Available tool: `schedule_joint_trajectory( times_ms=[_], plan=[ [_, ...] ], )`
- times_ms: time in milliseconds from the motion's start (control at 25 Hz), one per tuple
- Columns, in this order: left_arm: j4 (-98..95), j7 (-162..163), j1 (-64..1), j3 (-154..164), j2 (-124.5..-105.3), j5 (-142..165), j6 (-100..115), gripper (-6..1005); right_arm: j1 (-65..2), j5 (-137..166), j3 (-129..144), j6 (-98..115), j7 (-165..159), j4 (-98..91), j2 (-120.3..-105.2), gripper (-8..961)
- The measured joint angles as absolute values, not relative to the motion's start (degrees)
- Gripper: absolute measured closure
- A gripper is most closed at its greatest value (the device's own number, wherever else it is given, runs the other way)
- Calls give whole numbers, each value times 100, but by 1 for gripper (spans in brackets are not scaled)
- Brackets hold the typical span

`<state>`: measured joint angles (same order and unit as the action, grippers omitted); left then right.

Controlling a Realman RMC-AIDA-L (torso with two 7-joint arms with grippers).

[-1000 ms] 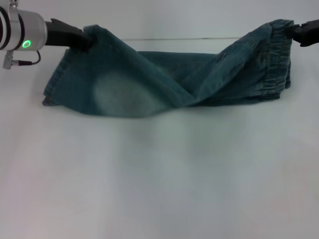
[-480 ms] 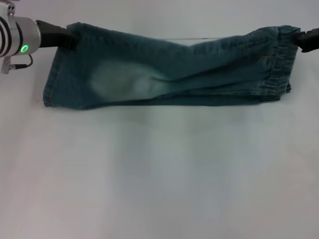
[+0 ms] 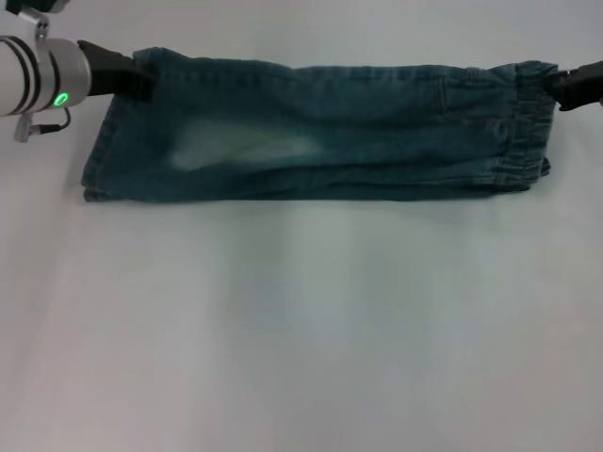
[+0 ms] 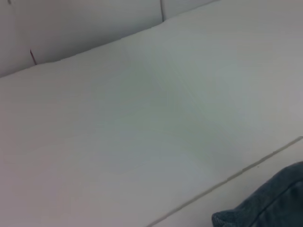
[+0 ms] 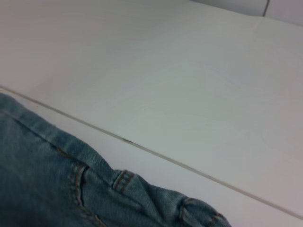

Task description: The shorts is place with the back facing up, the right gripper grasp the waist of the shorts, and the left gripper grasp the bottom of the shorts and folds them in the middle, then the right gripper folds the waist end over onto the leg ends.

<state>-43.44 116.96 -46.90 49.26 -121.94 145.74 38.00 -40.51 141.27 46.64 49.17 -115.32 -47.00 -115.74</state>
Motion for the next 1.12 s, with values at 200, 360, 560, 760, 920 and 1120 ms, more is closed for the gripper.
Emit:
schedule_joint_trajectory(
  times_ms=[200,360,560,760,920,1120],
  plan=[
    [-4265,11706,-4695,5126,-12239,14574,3541,857,-4058,14132,4869,4765,-11493,-4690,-11652,917],
    [-4153,11745,-4711,5170,-12241,14683,3396,840,-4056,14141,4951,4686,-11492,-4687,-11672,918],
    [-4144,11795,-4662,5221,-12300,14983,3228,818,-4056,14245,4955,4702,-11562,-4726,-11701,893],
    [-4214,11831,-4606,5196,-12310,15094,3156,762,-4096,14392,4957,4701,-11622,-4755,-11731,753],
    [-4317,11830,-4520,5194,-12320,15067,3121,608,-4075,14392,4937,4717,-11634,-4840,-11744,603],
    [-4818,11747,-4246,5266,-12375,14698,3468,315,-3822,14224,4909,4981,-11579,-5385,-11866,246]
  ],
)
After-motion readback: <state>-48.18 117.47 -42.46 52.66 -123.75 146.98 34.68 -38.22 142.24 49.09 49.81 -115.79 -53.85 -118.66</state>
